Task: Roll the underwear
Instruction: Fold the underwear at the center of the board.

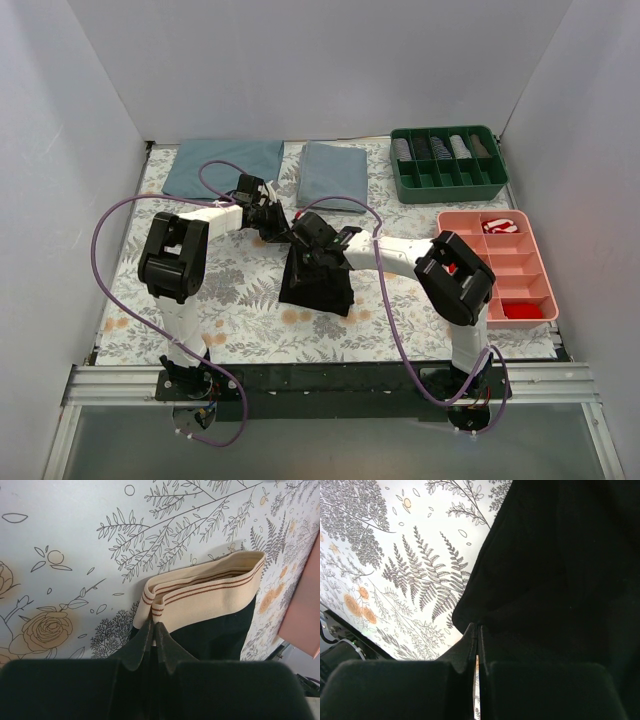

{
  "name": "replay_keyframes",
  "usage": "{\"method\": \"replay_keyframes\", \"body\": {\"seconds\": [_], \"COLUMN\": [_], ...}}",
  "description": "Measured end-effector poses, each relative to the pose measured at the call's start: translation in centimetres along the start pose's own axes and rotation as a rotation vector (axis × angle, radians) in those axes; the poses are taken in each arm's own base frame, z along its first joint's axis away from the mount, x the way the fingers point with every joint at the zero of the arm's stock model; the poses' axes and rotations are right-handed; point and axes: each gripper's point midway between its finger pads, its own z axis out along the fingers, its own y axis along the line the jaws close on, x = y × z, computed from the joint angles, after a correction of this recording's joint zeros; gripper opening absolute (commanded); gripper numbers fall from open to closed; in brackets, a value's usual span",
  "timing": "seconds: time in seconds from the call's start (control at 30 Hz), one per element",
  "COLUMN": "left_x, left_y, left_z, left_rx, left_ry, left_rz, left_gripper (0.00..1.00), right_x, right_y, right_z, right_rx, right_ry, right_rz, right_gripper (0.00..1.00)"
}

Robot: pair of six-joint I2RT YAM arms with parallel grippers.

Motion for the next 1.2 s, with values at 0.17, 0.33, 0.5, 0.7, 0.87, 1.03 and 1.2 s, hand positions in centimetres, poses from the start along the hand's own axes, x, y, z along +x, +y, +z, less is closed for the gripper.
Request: {"method": "replay_keyframes", "body": {"seconds": [0.17, 0.33, 0.5, 0.7, 0.87, 1.03, 1.2], "left_x": [-0.1, -0.3, -0.5, -0.8, -1.4, -3.1, -5.4], "left_y": [0.3, 0.8, 1.1, 1.4, 1.7, 1.4, -0.5], "left_z": [-0.1, -0.2, -0.3, -0.5, -1.2, -3.8, -8.5], "left_rx": [-0.01, -0.024, -0.032, -0.041, -0.063, -0.084, -0.06], "left_ry": [-0.003, -0.009, -0.015, -0.023, -0.046, -0.121, -0.249], "left_rz": [-0.001, -0.012, -0.017, -0.023, -0.032, -0.05, -0.044], "left_gripper": [0.0, 0.0, 0.09, 0.25, 0.5, 0.58, 0.6], "right_x": [-0.2, -0.3, -0.3, -0.1, 0.3, 0.6, -2.1], "right_y": [0.5, 1.1, 1.3, 1.1, 0.7, -0.9, -1.0], "right_z": [0.1, 0.3, 0.4, 0.9, 1.3, -1.8, -8.8], "right_rx": [-0.024, -0.05, -0.063, -0.093, -0.171, -0.28, -0.34], "right_ry": [-0.007, -0.006, -0.006, -0.006, -0.004, -0.057, -0.233], "right_rz": [-0.002, 0.009, 0.018, 0.051, 0.084, 0.124, 0.1], "right_gripper": [0.01, 0.01, 0.01, 0.24, 0.44, 0.61, 0.56]}}
